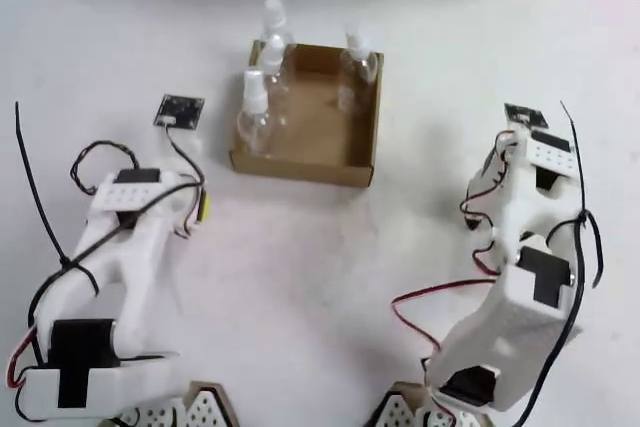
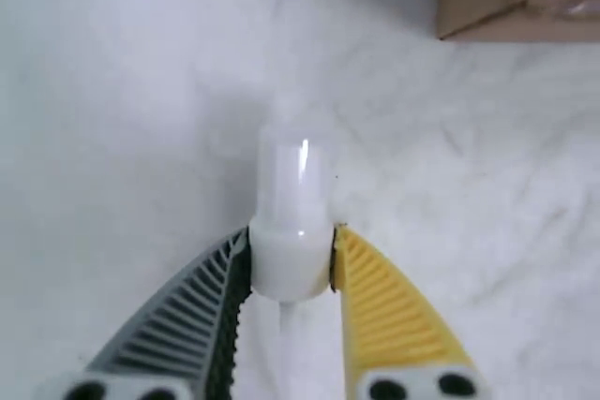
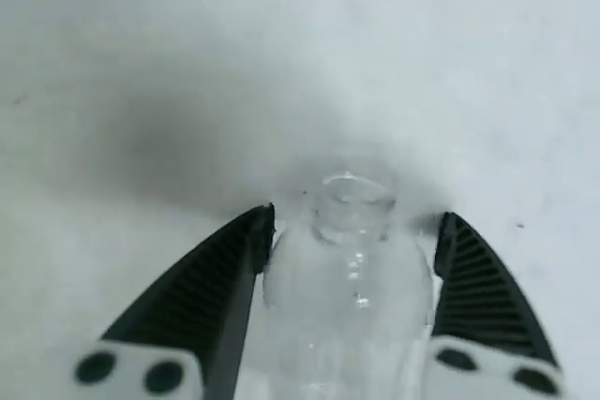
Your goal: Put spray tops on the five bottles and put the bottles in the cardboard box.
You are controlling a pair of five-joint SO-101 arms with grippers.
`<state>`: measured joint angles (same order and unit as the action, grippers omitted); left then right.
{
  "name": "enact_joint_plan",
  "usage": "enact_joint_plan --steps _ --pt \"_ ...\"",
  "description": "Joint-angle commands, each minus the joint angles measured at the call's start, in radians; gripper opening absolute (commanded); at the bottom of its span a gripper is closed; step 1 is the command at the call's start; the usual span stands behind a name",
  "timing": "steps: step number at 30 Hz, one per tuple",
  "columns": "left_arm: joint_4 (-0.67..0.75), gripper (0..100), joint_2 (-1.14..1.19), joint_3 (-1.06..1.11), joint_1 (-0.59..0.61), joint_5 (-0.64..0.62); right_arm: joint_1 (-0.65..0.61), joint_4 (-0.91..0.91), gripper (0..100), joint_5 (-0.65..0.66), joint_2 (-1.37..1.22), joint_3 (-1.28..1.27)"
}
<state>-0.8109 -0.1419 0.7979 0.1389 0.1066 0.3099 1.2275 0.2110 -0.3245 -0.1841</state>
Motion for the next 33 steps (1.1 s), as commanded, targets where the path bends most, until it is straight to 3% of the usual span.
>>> enact_joint_plan --steps 1,14,18,29,33 --pt "0.038 2 -0.010 -0.012 -0.013 0.009 -0.018 0.058 27.9 0.031 0.002 0.081" --pt "0.038 2 -0.010 -0.012 -0.013 0.009 -0.016 0.136 27.8 0.048 0.004 0.086" --pt "0.038 2 -0.010 -0.012 -0.013 0.009 -0.016 0.133 22.7 0.029 0.004 0.086" --pt "0.038 2 -0.010 -0.012 -0.013 0.009 -0.016 0.130 24.5 0.023 0.002 0.083" --pt "0.038 2 -0.010 -0.012 -0.013 0.009 -0.015 0.084 11.1 0.020 0.002 0.068"
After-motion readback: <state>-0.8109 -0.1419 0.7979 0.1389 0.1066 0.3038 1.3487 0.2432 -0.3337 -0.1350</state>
